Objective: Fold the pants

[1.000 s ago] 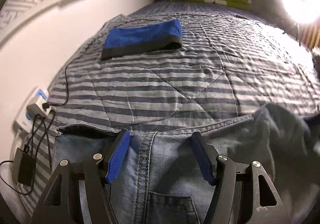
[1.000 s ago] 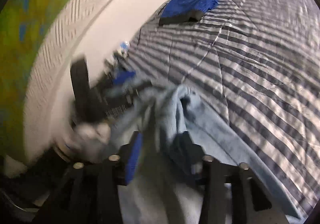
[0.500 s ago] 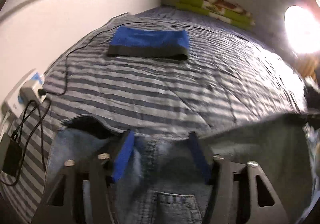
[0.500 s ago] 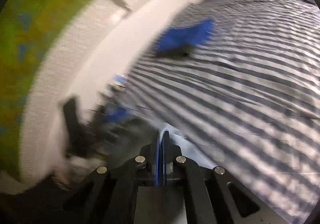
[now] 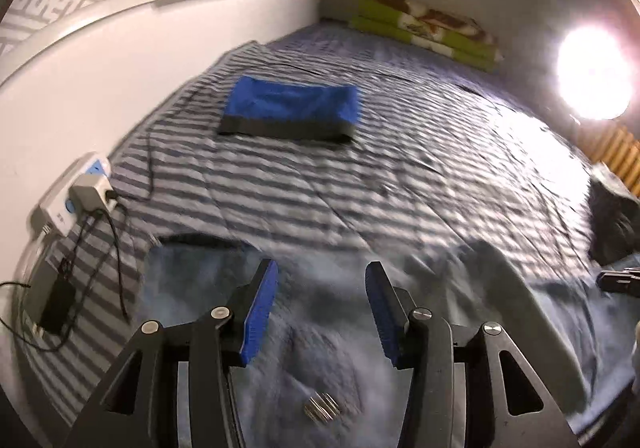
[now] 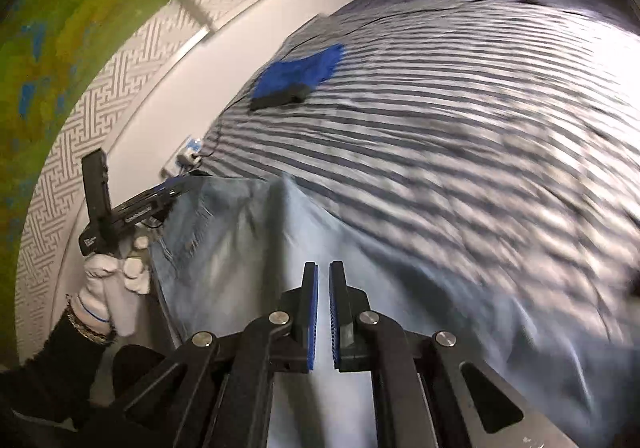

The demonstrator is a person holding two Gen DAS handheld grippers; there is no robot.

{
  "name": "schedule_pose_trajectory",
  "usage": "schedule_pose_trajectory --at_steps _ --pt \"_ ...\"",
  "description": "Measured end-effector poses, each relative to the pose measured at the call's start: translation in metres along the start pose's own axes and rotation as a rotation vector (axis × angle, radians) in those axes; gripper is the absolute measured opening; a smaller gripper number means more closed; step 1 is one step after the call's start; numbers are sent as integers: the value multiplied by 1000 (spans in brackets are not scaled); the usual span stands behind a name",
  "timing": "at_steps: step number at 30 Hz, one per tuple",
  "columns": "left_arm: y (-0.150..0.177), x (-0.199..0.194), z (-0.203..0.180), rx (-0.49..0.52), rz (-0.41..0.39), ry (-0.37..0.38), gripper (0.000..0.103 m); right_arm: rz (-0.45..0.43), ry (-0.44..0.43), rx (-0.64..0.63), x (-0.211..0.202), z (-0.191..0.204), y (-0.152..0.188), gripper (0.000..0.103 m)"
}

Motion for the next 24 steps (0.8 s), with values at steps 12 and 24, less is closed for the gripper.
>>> schedule_pose_trajectory --at_steps 12,24 --pt "25 -79 -187 290 3 162 52 -508 421 423 -318 -85 205 30" --pt "105 -211 -496 793 -70 522 63 -784 206 800 -416 -176 341 40"
Point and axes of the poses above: each gripper's, at about its wrist camera, not at the fingertips, and x roughly the way its jaws point, z to its left, y to its underside, the point moved 3 cm from there along x, roughly the way its jaws point, and after that the axes turned 12 degrees about -y, right-handed, at the moved point
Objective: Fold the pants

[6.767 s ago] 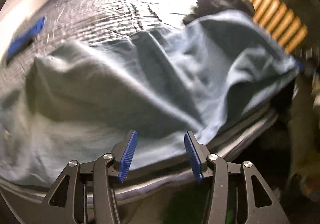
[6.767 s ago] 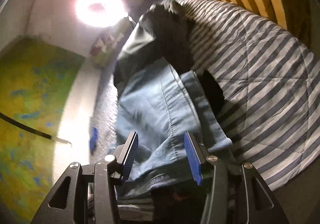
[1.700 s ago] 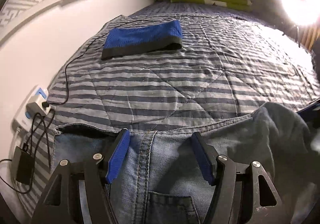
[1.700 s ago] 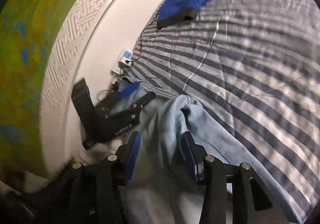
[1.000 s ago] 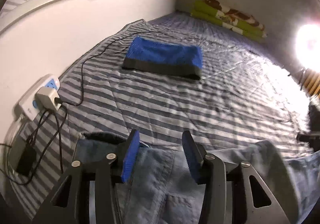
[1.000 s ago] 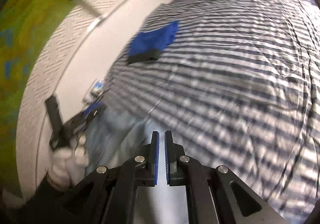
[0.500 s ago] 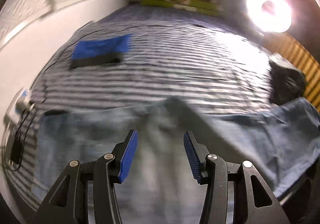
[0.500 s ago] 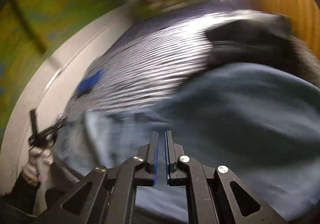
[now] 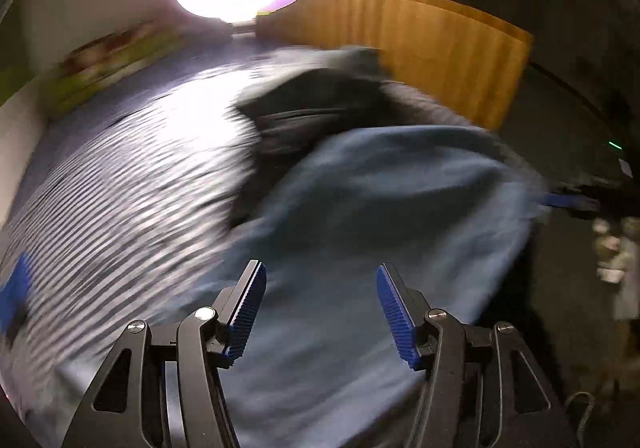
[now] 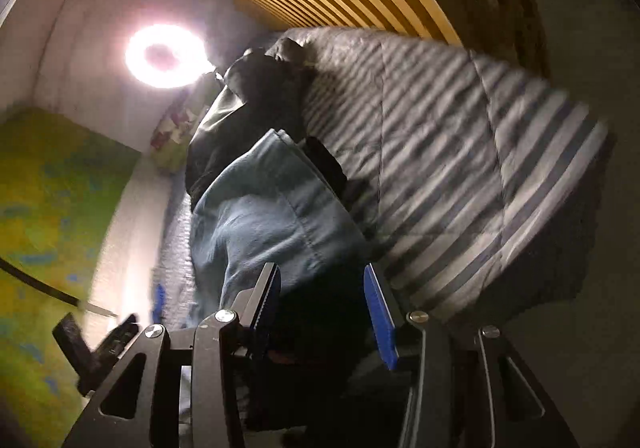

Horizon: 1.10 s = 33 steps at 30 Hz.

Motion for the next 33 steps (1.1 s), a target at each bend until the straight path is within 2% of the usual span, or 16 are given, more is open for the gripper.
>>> schedule_pose_trajectory --at_steps 5,6,7,9,12,13,15,17,18,19,20,23,26,28,30,33 --pt "-34 20 -141 265 -17 144 71 28 -73 79 26 -19 -13 40" --pt "-38 24 -160 302 -21 158 72 41 -96 92 31 -17 -18 31" --pt "-45 28 -183 344 -30 168 72 40 -99 100 30 -16 -22 27" --pt "-56 36 -212 387 -40 188 74 31 -118 95 28 -6 -36 21" --pt "-78 61 -244 425 -55 166 74 42 -133 49 22 14 -54 17" --pt "-83 70 -246 415 -40 162 74 47 -136 33 20 19 -58 17" --pt "-94 91 -248 368 15 183 45 50 -140 -12 12 30 -64 17" --pt "-102 109 -242 286 69 243 39 36 -136 -40 4 34 -69 19" --pt "-104 113 -239 259 78 257 31 28 -136 -42 -1 33 -71 23" --pt "-107 118 -236 232 90 274 30 17 -137 -39 -5 28 -71 27" --pt "-108 120 -231 213 97 294 29 -4 -131 -28 -8 20 -71 32" --pt "-111 124 -219 175 106 322 29 -9 -117 37 -11 -8 -64 33" --pt "-109 126 -206 114 135 374 29 10 -174 145 -2 -38 -49 35" --pt "-111 129 -198 47 167 443 30 27 -229 193 8 -47 -40 35" --pt "-115 135 -188 -33 211 517 39 40 -278 214 15 -46 -34 36" --pt "-122 137 -176 -68 198 501 39 57 -313 223 22 -41 -30 39"
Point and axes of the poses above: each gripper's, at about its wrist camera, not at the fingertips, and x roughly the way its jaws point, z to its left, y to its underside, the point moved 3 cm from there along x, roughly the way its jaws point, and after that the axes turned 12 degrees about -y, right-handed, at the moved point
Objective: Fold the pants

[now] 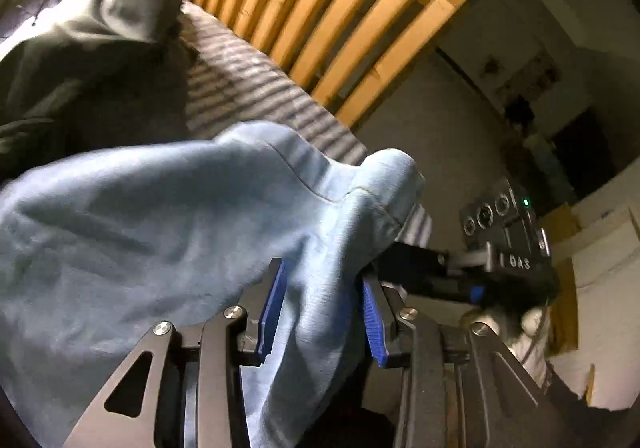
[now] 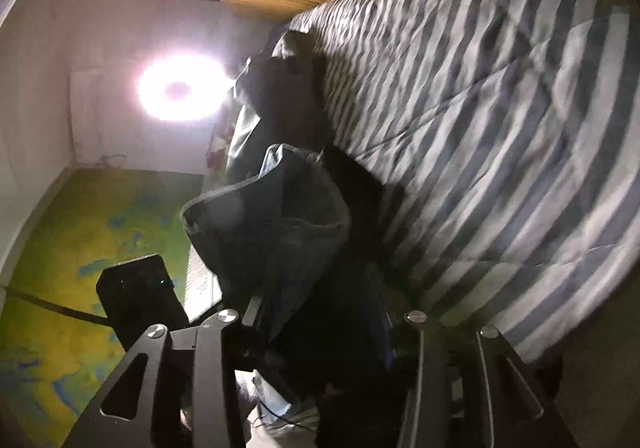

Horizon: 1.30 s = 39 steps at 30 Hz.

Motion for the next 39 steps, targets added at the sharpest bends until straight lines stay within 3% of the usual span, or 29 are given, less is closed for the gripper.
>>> schedule_pose_trajectory --at_steps 3,8,10,11,12,17,20,24,30,31,33,37,38,39 --pt "2 -7 0 26 -1 3 40 7 -42 16 3 4 3 40" --pt "9 -6 -21 91 10 -20 46 23 57 -43 8 11 6 40" --pt "12 -3 -28 118 23 -19 49 33 102 -90 12 16 11 17" --pt "13 -2 -30 124 23 -20 51 37 117 -117 12 20 14 9" --pt "14 -4 -31 130 20 -23 52 22 110 -127 12 21 16 7" --pt "23 -25 -41 146 -17 -30 52 -45 53 -192 -21 39 25 6" --pt "24 -29 -41 151 -14 -40 53 -38 87 -224 -21 45 31 6" --pt "40 -23 -60 257 -4 -56 61 -59 49 -199 -15 50 28 6" --pt "52 0 -84 393 -60 -210 61 -61 10 -125 -14 44 24 6" --pt "51 5 -85 405 -80 -233 59 -61 -2 -113 -14 43 23 6" --pt "48 6 -81 385 -101 -262 26 -58 -12 -110 -15 46 23 6" --pt "45 4 -61 305 -88 -222 14 -63 1 -114 -20 47 24 11" --pt "46 3 -59 297 -84 -217 13 -65 -1 -107 -23 45 24 24" --pt "47 2 -58 293 -83 -217 13 -74 -2 -98 -27 44 26 48"
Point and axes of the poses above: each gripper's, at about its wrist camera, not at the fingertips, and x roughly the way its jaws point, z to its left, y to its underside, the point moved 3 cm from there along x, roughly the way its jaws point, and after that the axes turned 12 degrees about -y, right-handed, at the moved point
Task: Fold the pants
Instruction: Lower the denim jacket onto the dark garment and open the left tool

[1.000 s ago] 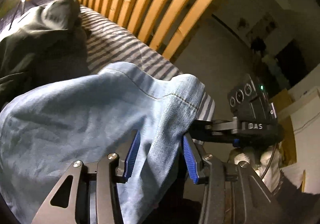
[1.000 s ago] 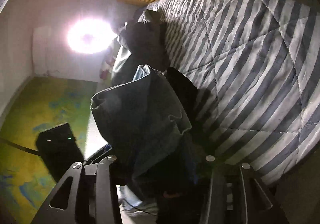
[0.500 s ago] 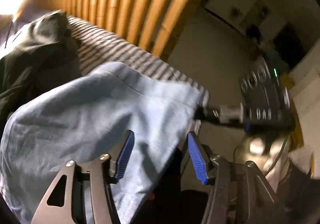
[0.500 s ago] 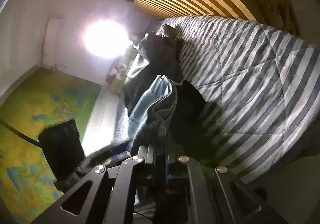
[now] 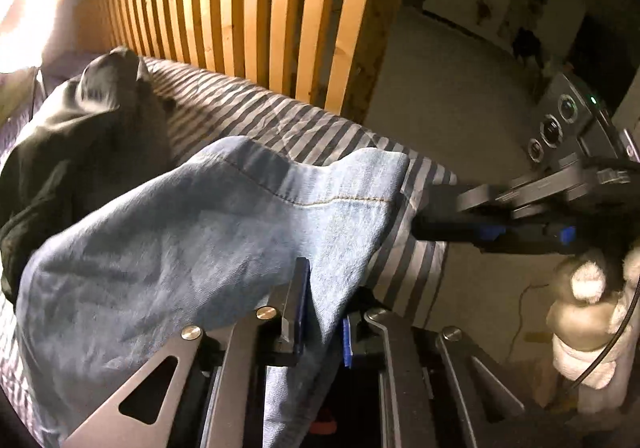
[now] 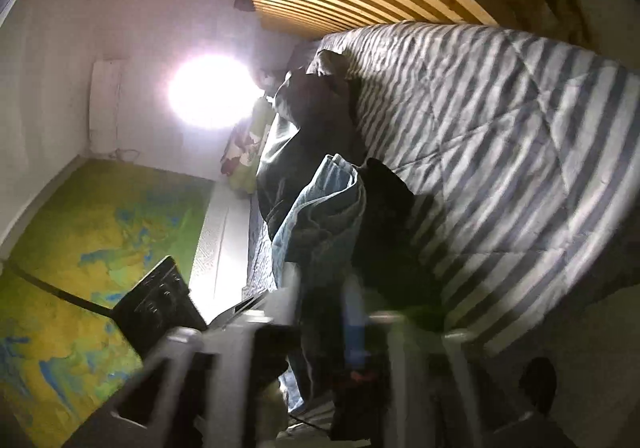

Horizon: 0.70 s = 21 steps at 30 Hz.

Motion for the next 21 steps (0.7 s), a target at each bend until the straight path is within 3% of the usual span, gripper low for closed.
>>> schedule_pose_trajectory --at_steps 2,8,10,11,12,13,15,18,20,21 --pt "3 0 -2 5 2 1 13 -25 4 4 -5 0 5 66" --pt "-2 14 -5 2 14 14 13 -6 1 19 17 1 3 66" --pt "0 12 -3 2 36 42 18 12 1 32 34 -4 -1 65" --pt "3 8 -1 3 42 51 21 17 14 39 42 -7 -3 57" --pt "6 2 3 -3 44 62 24 36 34 34 52 -9 -5 25" --pt "11 -11 12 -23 34 70 25 55 61 27 59 -11 -7 13" --pt "21 -34 32 -73 9 83 35 55 88 -10 60 4 -9 13" --pt "42 -72 66 -149 -46 86 54 62 -19 -236 42 68 5 11" --pt "54 -85 89 -169 -65 41 56 77 -41 -346 31 88 20 11" --pt "62 -86 100 -176 -56 -13 56 77 1 -358 29 80 24 11"
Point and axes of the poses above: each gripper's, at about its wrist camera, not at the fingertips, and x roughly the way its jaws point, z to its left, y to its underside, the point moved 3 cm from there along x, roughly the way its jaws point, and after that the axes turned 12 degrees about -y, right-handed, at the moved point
